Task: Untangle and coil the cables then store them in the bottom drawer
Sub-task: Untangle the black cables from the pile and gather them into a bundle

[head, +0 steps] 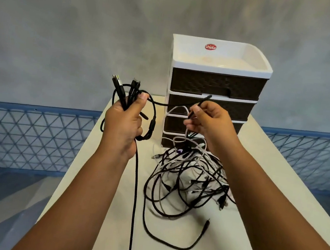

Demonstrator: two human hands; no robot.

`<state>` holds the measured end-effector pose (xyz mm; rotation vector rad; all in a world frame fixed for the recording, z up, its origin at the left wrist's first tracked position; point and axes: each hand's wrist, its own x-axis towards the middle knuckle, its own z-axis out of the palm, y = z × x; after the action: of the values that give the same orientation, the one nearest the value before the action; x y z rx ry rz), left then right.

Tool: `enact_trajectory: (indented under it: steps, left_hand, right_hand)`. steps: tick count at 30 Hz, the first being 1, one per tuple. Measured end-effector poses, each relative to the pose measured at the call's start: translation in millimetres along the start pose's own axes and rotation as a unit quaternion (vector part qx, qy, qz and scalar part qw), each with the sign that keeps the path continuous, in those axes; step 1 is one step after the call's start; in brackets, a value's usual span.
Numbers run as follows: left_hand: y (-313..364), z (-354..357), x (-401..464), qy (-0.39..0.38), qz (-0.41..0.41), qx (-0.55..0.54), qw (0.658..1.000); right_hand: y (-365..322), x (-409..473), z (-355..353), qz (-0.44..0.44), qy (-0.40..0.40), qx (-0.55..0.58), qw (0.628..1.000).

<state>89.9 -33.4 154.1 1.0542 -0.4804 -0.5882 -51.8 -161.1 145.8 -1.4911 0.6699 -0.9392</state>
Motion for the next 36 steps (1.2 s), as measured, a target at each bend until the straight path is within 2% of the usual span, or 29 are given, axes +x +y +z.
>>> enact_trajectory:
  steps: [3,4,6,8,11,15,19,21,23,25,26,27,28,31,34,36]
  left_hand:
    - [-4,-5,-3,-0.007,-0.008,0.001,1.0]
    - [-5,-6,-3,-0.008,-0.011,0.001,1.0]
    - [-8,-9,-5,-0.009,-0.023,-0.002,1.0]
    - [-11,-11,-7,-0.006,-0.036,-0.007,0.999]
    - [-13,-14,-9,-0.008,-0.043,-0.013,0.999]
    - [-10,-16,-15,-0.009,-0.04,-0.014,0.999]
    - [0,-20,-24,-0.024,-0.032,0.011,0.999]
    - [7,-21,-31,-0.054,-0.039,0.043,0.997]
    - [17,-21,-41,-0.097,-0.05,0.087,0.99]
    - [28,-18,-57,-0.153,-0.064,0.152,0.974]
    - [31,-14,-66,-0.181,-0.076,0.183,0.963]
    - [34,-9,-76,-0.206,-0.089,0.204,0.953]
    - [35,-4,-85,-0.228,-0.1,0.218,0.944]
    - [29,22,-116,-0.264,-0.125,0.234,0.927]
    - [14,48,-146,-0.277,-0.137,0.236,0.921]
    - [3,60,-165,-0.285,-0.149,0.232,0.918]
  right_hand:
    - [-8,-3,5,-0.01,-0.035,0.041,0.998]
    - [-8,-2,7,-0.009,-0.037,0.02,0.999]
    - [-13,-2,12,-0.03,-0.015,-0.094,0.995]
    - [-21,-3,18,-0.06,-0.041,-0.141,0.987]
    - [-42,-6,26,-0.073,-0.095,-0.003,0.993]
    - [-48,-5,17,-0.096,-0.063,-0.017,0.993]
    - [-35,-21,-2,-0.063,-0.063,-0.057,0.994]
    - [-27,-37,-22,-0.006,-0.085,-0.131,0.988]
    - [-16,-57,-49,0.077,-0.168,-0.261,0.948]
    - [-4,-78,-78,0.134,-0.279,-0.39,0.868]
    - [-1,-89,-90,0.148,-0.317,-0.428,0.833]
    - [-1,-99,-101,0.151,-0.338,-0.434,0.821]
    - [-4,-108,-110,0.142,-0.346,-0.413,0.83]
    - [-27,-145,-126,0.07,-0.337,-0.237,0.908]
    - [-48,-187,-114,0.024,-0.257,-0.076,0.963]
    - [-51,-213,-103,0.028,-0.2,-0.042,0.979]
